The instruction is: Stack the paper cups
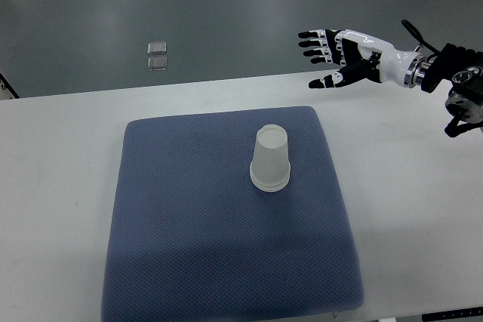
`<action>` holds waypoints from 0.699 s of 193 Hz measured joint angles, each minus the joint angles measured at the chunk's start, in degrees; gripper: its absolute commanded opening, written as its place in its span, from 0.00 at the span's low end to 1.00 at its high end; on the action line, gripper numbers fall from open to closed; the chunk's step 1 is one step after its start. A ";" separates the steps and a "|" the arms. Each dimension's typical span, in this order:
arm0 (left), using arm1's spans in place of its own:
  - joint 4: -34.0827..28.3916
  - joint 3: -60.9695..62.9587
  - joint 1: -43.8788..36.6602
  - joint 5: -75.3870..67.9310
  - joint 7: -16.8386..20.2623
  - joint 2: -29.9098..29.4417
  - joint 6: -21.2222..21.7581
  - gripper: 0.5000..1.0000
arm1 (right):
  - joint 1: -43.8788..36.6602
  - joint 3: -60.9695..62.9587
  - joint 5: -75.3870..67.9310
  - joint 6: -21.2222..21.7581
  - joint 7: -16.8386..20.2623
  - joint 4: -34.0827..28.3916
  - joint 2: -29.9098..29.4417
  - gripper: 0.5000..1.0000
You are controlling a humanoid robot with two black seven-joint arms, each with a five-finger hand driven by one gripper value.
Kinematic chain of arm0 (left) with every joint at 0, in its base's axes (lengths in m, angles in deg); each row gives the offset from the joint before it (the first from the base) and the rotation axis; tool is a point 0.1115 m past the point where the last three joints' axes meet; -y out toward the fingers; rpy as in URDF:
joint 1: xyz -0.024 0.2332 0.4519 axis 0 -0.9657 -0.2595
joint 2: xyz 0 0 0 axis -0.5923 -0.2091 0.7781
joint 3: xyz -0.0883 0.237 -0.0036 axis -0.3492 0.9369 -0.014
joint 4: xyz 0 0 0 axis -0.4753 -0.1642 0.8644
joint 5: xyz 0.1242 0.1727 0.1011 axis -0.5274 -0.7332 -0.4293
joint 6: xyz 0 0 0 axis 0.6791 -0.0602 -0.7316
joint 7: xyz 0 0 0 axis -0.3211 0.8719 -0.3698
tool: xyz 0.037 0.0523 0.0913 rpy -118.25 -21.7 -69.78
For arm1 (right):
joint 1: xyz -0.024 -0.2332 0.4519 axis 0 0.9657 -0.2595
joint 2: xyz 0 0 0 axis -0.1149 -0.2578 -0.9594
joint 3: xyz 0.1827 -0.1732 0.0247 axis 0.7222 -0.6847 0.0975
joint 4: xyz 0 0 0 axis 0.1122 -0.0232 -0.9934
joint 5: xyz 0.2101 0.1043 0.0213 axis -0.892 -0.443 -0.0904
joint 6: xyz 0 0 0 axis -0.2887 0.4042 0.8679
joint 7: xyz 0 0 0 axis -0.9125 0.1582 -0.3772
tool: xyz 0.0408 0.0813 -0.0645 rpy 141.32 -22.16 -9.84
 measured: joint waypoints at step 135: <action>0.00 0.00 0.00 0.00 0.00 0.00 0.00 1.00 | 4.07 0.12 -39.72 5.16 15.39 8.31 -5.76 0.83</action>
